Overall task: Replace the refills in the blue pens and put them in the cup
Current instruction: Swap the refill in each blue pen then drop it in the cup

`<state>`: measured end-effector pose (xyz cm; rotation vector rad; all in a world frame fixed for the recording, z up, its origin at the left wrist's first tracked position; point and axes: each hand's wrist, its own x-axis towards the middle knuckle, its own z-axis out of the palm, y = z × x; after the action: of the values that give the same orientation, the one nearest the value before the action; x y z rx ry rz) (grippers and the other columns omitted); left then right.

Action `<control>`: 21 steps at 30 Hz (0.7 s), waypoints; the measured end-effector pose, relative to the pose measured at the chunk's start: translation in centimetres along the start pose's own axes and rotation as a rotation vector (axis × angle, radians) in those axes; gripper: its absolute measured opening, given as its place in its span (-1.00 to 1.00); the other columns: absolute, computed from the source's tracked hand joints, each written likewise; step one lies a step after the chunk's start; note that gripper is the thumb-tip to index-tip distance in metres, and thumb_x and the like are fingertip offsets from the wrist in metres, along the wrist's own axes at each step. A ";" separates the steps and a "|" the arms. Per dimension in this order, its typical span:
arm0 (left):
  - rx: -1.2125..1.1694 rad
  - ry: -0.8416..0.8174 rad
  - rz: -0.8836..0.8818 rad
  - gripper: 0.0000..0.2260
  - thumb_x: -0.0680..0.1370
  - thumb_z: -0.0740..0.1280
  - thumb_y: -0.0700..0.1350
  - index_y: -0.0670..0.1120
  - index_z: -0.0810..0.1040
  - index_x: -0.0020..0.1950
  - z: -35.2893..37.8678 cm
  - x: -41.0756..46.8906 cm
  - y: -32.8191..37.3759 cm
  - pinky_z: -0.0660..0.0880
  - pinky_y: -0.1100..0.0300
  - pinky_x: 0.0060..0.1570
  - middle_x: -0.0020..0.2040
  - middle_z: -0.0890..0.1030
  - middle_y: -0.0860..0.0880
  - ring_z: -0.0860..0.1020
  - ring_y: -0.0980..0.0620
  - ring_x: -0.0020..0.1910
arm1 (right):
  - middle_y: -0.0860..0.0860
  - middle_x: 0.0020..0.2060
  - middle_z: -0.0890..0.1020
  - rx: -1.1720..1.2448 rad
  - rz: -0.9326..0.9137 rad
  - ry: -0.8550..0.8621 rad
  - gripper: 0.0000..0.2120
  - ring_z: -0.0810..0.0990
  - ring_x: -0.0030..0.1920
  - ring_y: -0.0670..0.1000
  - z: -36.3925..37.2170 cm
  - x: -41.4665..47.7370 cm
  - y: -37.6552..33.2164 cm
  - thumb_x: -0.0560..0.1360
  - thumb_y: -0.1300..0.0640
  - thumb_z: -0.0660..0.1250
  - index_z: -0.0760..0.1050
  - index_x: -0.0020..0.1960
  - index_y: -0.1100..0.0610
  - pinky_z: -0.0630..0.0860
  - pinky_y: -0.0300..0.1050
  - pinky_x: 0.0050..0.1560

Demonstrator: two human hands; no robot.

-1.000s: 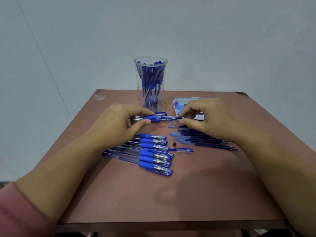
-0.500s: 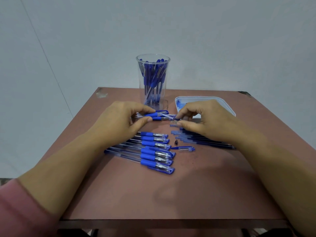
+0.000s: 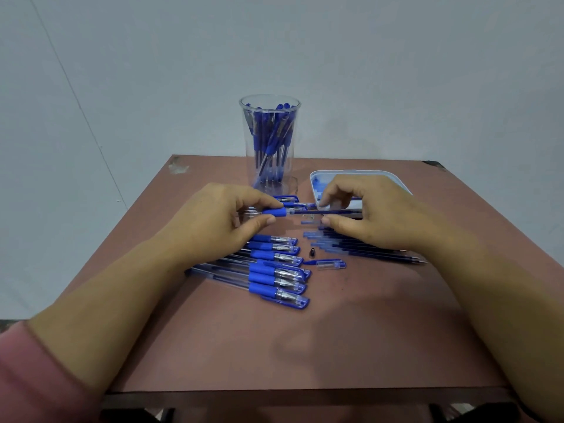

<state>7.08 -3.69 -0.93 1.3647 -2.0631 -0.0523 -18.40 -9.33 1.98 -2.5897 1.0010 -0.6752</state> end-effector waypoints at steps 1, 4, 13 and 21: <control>0.001 0.002 0.001 -0.80 0.51 0.42 0.02 0.16 0.65 0.13 0.0 0.0 0.1 0.53 0.11 -0.33 -0.29 0.60 0.20 0.51 0.09 -0.39 | -0.19 -0.20 0.61 0.002 0.001 -0.009 -0.86 0.54 -0.09 -0.19 0.1 0.0 -0.1 0.47 0.10 0.45 0.56 -0.04 -0.11 0.42 -0.39 -0.09; 0.002 0.001 0.018 -0.81 0.50 0.43 0.02 0.16 0.65 0.11 0.1 0.0 0.2 0.48 0.22 -0.33 -0.29 0.56 0.32 0.52 0.12 -0.38 | -0.16 -0.15 0.63 0.034 -0.034 -0.028 -0.87 0.56 -0.08 -0.18 1.0 0.4 -0.7 0.49 0.07 0.42 0.62 0.03 -0.05 0.45 -0.36 -0.05; 0.000 0.009 0.008 -0.80 0.51 0.42 0.02 0.15 0.65 0.13 0.0 0.0 0.3 0.54 0.15 -0.30 -0.19 0.63 0.24 0.52 0.13 -0.37 | -0.14 -0.20 0.61 0.062 -0.007 0.005 -0.90 0.55 -0.13 -0.14 0.8 0.3 -0.5 0.48 0.13 0.41 0.55 -0.09 -0.06 0.47 -0.28 -0.12; -0.014 0.014 0.011 -0.79 0.51 0.40 0.04 0.15 0.65 0.13 0.0 0.0 0.3 0.56 0.06 -0.27 -0.14 0.65 0.25 0.55 0.10 -0.37 | -0.15 -0.15 0.62 0.097 0.014 0.005 -0.89 0.55 -0.09 -0.16 1.2 0.4 -0.6 0.49 0.16 0.42 0.58 -0.01 0.00 0.47 -0.36 -0.05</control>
<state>6.82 -3.59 -0.79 1.3415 -2.0546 -0.0517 -17.19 -9.01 1.34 -2.4967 0.9630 -0.7082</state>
